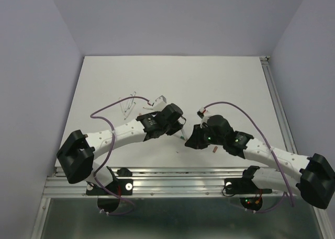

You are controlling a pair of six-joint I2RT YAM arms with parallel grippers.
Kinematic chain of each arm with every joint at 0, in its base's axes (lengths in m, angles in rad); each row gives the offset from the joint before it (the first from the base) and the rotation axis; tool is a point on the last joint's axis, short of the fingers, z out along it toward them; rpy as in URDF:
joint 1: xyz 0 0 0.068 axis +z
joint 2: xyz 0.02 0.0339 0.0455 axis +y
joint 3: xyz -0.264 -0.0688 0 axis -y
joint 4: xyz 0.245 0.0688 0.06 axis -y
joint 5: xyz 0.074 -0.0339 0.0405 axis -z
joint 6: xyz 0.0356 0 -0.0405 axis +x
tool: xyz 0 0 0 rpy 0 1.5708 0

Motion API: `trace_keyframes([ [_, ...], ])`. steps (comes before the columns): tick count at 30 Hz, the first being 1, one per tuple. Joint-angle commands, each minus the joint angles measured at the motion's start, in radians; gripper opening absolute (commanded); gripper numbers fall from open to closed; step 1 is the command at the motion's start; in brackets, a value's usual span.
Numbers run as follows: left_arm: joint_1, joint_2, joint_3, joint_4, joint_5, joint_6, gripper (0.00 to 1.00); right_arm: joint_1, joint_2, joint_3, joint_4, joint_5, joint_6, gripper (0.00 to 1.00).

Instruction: Open the pen caps

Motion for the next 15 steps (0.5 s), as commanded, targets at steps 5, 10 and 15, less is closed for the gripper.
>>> trace_keyframes([
  [5, 0.136, -0.026, 0.071, 0.014, -0.116, 0.072, 0.0, 0.008, -0.126, -0.03, -0.082, -0.154, 0.036, 0.01],
  [10, 0.251, -0.048, 0.084, 0.02, -0.162, 0.104, 0.0, 0.01, -0.254, -0.067, -0.156, -0.273, 0.048, 0.01],
  [15, 0.337, -0.065, 0.096, -0.019, -0.219, 0.112, 0.0, 0.008, -0.363, -0.095, -0.191, -0.303, 0.078, 0.01],
])
